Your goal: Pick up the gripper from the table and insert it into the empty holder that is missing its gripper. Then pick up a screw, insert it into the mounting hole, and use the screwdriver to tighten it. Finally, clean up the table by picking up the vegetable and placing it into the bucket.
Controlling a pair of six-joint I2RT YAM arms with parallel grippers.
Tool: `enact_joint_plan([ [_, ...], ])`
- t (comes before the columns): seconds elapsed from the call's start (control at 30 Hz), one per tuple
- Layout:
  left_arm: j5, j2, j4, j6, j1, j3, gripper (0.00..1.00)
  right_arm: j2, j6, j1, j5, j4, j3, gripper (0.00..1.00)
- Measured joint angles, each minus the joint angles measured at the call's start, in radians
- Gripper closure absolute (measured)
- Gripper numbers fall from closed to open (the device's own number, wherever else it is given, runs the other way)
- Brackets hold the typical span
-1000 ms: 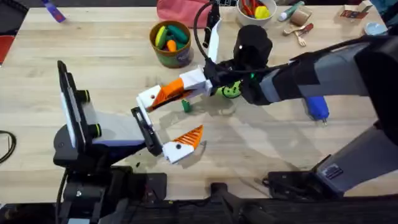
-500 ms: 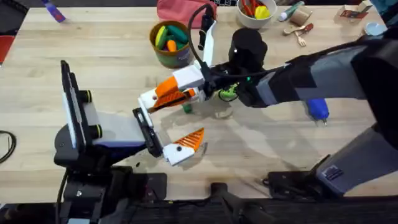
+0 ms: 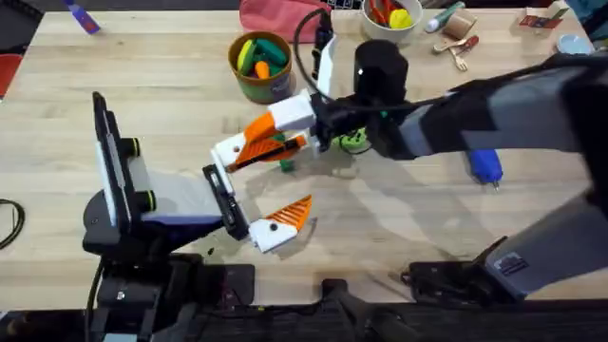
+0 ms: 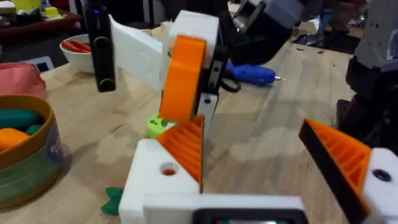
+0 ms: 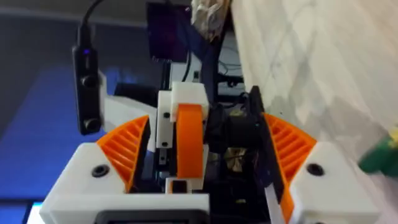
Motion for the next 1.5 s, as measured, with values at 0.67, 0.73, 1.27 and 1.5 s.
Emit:
enact_joint_plan([
  [0.67,0.0,0.0,0.0,0.0,0.0,0.0,0.015,-0.499,-0.588,-0.339,0.217,-0.939,0.013,0.033],
  [0.73,0.0,0.0,0.0,0.0,0.0,0.0,0.015,-0.53,-0.643,-0.34,0.278,-1.077,0.032,0.033],
  [1.27,0.0,0.0,0.0,0.0,0.0,0.0,0.015,-0.592,-0.977,-0.304,0.937,-1.734,0.315,0.033],
  [1.5,0.0,0.0,0.0,0.0,0.0,0.0,0.016,-0.654,-1.066,-0.258,1.111,-1.79,0.379,0.032],
])
